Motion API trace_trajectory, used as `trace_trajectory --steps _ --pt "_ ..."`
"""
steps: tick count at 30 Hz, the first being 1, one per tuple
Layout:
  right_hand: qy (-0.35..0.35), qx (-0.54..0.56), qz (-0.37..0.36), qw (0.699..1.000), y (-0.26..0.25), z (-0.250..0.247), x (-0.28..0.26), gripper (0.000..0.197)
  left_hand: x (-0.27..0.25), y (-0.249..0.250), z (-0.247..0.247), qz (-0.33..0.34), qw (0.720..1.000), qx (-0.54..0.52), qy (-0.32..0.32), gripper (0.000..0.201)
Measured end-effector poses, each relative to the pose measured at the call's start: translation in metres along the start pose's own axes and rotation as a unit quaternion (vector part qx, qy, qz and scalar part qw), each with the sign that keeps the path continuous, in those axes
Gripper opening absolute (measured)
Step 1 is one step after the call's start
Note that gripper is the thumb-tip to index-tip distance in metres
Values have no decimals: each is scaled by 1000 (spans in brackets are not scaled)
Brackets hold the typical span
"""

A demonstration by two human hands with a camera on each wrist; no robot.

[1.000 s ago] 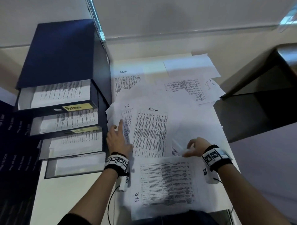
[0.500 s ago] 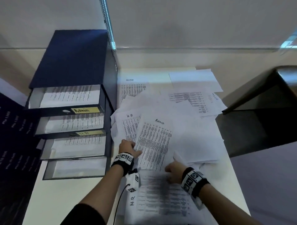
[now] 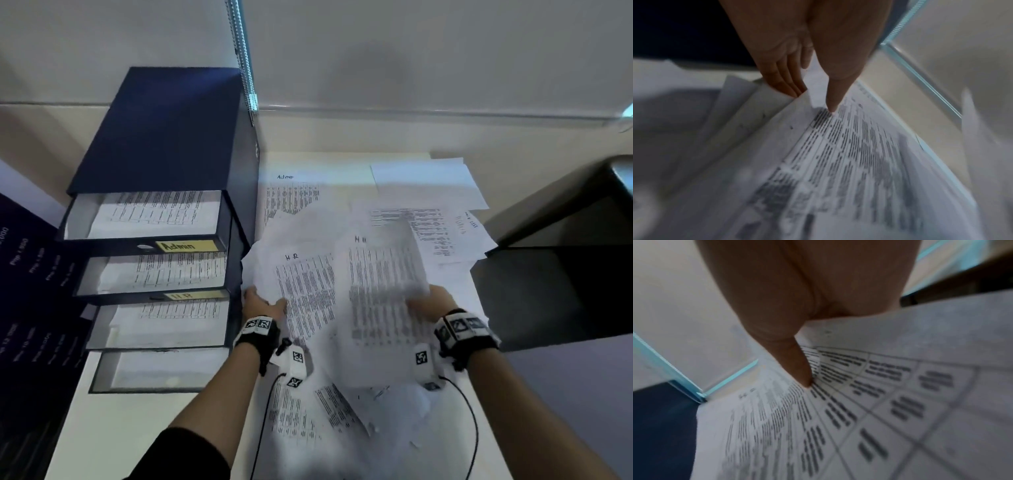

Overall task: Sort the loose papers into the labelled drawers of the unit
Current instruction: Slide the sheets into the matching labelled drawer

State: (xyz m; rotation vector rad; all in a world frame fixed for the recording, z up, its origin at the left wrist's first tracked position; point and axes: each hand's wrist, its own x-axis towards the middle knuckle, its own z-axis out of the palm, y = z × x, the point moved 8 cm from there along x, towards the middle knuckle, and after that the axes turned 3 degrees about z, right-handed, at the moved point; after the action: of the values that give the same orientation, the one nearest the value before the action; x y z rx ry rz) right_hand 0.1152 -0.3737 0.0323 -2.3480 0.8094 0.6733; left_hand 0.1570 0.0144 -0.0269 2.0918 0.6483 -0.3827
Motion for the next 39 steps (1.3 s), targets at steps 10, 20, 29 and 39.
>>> trace_trajectory --steps 10,20,29,39 --pt "-47 209 -58 975 -22 77 -15 29 -12 68 5 138 980 -89 -116 51" --pt "41 297 -191 935 -86 20 -30 58 -71 138 -45 319 934 -134 -94 20" --pt "65 430 -333 837 -152 -70 -90 45 -90 186 -104 381 906 -158 -99 26" --pt "129 224 -252 932 -111 -10 -84 20 -89 127 -85 278 947 -139 -85 27"
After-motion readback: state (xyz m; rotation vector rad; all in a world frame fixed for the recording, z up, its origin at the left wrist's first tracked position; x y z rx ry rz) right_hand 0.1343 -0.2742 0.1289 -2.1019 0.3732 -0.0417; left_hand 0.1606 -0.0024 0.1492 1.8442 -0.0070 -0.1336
